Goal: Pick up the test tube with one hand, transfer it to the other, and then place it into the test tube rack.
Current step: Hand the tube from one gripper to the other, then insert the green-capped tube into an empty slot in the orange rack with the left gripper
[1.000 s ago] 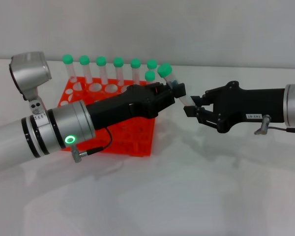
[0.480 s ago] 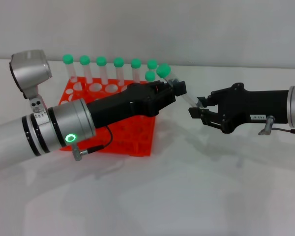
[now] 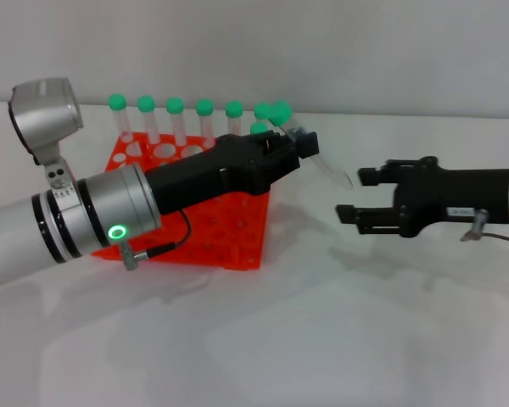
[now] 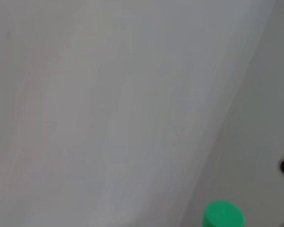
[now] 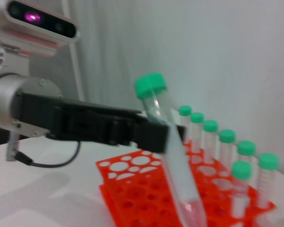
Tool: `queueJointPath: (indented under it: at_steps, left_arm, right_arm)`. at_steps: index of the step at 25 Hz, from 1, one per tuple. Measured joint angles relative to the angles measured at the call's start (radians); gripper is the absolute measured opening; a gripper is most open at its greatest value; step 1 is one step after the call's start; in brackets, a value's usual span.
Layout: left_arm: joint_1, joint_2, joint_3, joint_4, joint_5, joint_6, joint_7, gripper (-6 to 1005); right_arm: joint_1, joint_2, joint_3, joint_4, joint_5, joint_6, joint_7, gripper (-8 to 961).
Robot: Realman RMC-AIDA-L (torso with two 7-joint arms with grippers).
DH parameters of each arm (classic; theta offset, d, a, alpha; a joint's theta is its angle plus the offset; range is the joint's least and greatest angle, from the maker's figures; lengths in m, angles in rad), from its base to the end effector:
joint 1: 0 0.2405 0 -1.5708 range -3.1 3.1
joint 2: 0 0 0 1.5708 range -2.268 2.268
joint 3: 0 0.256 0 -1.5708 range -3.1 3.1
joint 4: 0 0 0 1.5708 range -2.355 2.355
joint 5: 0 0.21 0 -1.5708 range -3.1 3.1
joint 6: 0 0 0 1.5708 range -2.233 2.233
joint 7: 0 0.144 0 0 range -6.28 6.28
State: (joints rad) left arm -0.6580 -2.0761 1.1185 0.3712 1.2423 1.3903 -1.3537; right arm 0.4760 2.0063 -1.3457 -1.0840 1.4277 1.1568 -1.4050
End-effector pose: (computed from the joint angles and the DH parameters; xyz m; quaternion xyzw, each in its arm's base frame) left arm -0.1869 0.3642 -0.0383 -0.8612 -0.2615 -0.4225 0.1071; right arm 0.1769 0.3740 0.0034 -0.9561 0.1435 0.1773 0.1841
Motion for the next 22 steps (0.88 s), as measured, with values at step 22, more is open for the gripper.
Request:
queueJointPath:
  at_steps: [22]
  left_arm:
    - [0.16, -0.001, 0.008, 0.305, 0.091, -0.241, -0.128, 236]
  right_arm:
    - [-0.104, 0.001, 0.202, 0.07, 0.001, -0.017, -0.014, 873]
